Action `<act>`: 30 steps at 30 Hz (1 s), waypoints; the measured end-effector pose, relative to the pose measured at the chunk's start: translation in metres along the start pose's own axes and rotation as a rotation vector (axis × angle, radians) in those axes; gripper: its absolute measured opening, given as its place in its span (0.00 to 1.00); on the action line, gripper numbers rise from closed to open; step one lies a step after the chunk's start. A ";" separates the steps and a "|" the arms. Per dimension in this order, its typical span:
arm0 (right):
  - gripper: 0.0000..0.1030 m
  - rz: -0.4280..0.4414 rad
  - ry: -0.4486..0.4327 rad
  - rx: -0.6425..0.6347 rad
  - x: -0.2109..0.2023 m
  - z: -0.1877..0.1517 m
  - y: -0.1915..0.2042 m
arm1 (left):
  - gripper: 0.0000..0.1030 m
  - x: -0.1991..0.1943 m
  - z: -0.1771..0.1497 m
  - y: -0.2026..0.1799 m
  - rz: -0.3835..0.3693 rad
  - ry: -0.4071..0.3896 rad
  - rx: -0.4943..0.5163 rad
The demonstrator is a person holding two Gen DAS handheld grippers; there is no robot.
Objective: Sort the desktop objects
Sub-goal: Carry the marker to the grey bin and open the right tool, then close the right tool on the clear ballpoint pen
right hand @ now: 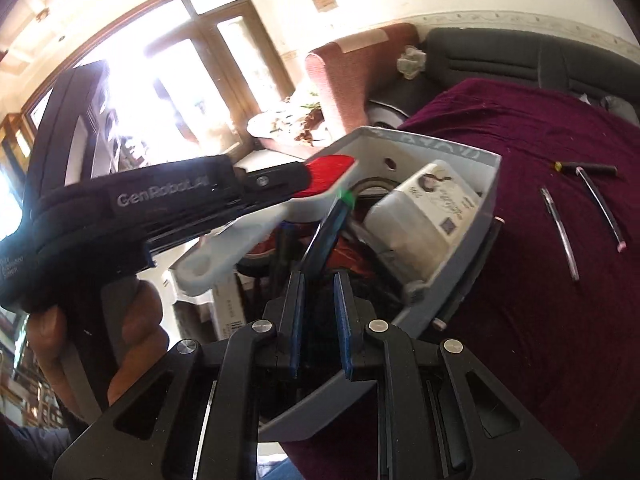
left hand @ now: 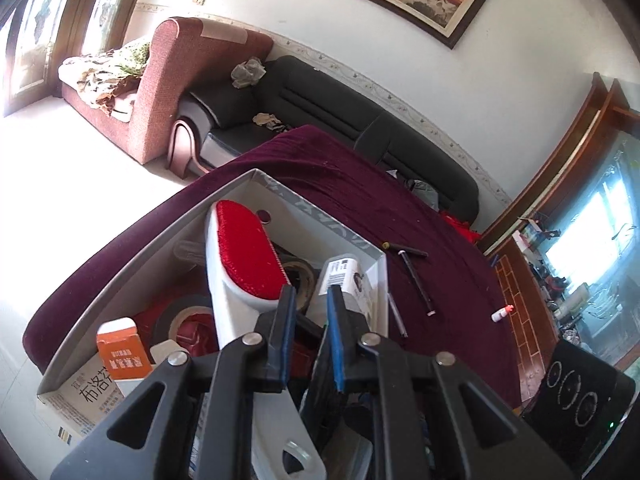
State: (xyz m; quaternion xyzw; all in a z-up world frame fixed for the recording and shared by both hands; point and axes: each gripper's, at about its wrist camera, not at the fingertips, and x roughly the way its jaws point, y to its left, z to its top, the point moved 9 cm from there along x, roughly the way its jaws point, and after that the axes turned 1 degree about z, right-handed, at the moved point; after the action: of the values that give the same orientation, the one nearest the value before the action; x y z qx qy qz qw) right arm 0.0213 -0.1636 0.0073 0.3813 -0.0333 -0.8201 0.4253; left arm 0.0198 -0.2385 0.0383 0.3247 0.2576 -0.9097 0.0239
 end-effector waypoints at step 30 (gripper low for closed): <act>0.25 -0.505 0.120 0.054 0.039 0.016 -0.235 | 1.00 -0.021 -0.076 -0.094 -0.067 -0.126 0.252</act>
State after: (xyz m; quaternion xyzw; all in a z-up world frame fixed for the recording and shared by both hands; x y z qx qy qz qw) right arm -0.1602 -0.0468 -0.0939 0.4368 0.0665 -0.8750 0.1979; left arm 0.0605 -0.1225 0.0434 0.2587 0.1501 -0.9537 -0.0312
